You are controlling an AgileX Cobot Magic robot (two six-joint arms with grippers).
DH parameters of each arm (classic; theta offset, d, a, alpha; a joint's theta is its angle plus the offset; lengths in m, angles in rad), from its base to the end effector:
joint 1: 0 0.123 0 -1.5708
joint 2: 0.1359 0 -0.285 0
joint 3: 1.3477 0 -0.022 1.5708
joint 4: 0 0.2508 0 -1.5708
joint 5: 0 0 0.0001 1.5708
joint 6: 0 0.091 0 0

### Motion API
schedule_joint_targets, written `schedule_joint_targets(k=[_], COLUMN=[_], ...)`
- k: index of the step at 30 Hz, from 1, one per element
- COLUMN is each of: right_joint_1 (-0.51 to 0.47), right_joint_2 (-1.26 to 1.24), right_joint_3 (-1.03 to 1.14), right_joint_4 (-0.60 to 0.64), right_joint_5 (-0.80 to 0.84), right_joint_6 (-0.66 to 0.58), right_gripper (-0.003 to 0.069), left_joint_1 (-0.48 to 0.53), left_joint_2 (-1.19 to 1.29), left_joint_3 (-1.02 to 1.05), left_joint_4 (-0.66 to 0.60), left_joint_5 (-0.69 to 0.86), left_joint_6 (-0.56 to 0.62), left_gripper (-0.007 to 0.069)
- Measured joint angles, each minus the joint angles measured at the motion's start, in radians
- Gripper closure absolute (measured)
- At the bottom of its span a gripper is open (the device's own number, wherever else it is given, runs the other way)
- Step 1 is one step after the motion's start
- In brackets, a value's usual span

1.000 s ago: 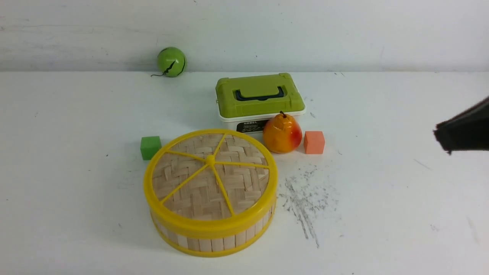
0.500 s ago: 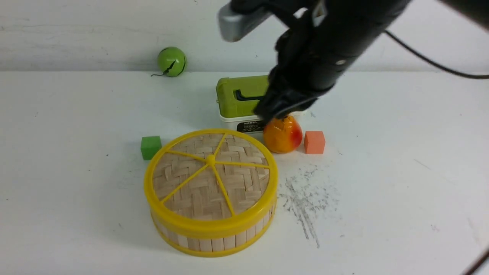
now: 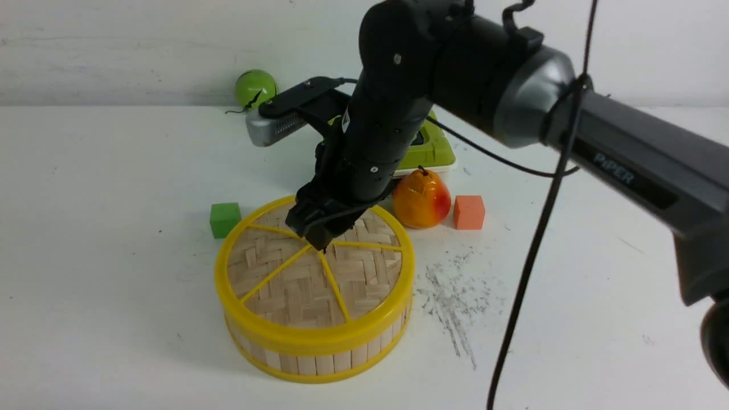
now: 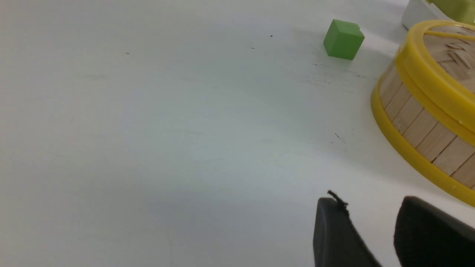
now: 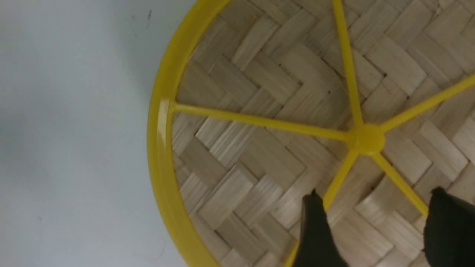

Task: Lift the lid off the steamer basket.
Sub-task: Use the right arm to lift the lid of the steamer

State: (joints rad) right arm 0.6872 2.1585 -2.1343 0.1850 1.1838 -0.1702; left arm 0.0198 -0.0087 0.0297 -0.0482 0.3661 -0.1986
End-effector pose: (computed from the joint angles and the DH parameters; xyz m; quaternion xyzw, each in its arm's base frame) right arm 0.3589 0.3146 0.2938 -0.3899 0.8890 0.1449 0.1915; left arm 0.0530 -0.0005 0.1708 -0.1006 0.7984 -0.0732 0.5892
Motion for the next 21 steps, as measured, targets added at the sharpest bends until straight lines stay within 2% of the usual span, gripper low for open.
schedule_joint_targets(k=[3,8,11,15,17,21], right_joint_1=[0.0,0.0,0.0,0.0,0.0,0.0], right_joint_2=[0.022,0.051,0.063,0.07,0.07,0.07], right_joint_3=[0.0,-0.001,-0.001,-0.001,-0.001,-0.006], right_joint_4=[0.003,0.003,0.003,0.003,0.001,0.0], right_joint_5=[-0.05,-0.125,-0.127,-0.125,-0.125,-0.124], right_joint_6=[0.005,0.028,0.028,0.028,0.03,0.03], right_gripper=[0.0263,0.0314,0.0356,0.0456,0.0548,0.0562], left_joint_1=[0.0,0.0,0.0,0.0,0.0,0.0], left_joint_2=[0.0,0.0,0.0,0.0,0.0,0.0], left_joint_3=[0.0,0.0,0.0,0.0,0.0,0.0], left_joint_4=[0.0,0.0,0.0,0.0,0.0,0.0], left_joint_5=[-0.001,-0.001,-0.001,-0.001,-0.001,-0.001], left_joint_6=[0.0,0.0,0.0,0.0,0.0,0.0], left_gripper=[0.0385,0.0385,0.0385,0.0385,0.0385,0.0385])
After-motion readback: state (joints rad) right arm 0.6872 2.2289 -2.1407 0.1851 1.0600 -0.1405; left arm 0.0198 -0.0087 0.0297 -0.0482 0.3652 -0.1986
